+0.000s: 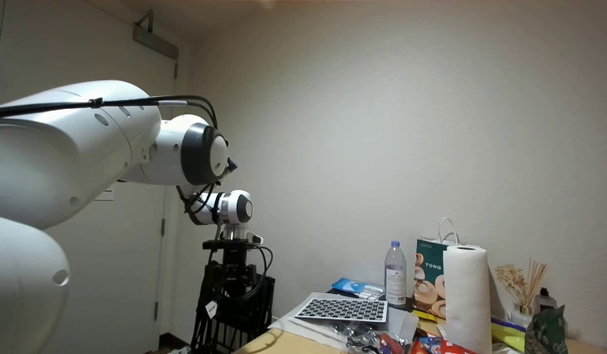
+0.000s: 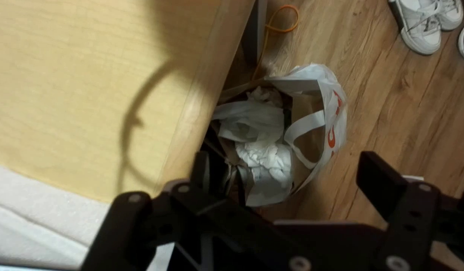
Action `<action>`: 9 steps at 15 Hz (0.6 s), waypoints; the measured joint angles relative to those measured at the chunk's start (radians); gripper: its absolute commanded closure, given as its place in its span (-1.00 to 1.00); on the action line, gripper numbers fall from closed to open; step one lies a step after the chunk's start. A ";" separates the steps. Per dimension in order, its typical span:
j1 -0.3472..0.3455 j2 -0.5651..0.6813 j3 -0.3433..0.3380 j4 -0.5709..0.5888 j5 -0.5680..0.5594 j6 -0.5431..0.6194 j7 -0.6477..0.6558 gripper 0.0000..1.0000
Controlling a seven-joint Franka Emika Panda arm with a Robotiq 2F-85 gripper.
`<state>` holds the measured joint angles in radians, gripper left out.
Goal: Pick up the napkin and throw it on the floor
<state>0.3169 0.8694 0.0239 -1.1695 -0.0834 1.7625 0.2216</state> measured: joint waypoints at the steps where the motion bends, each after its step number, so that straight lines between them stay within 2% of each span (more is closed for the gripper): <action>1: 0.008 -0.030 -0.011 -0.016 -0.014 0.024 0.020 -1.00; 5: 0.060 -0.192 -0.062 -0.144 -0.102 0.137 0.144 -1.00; 9: 0.087 -0.339 -0.071 -0.285 -0.176 0.212 0.280 -1.00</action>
<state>0.4037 0.5306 -0.0473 -1.4540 -0.2591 1.9749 0.5018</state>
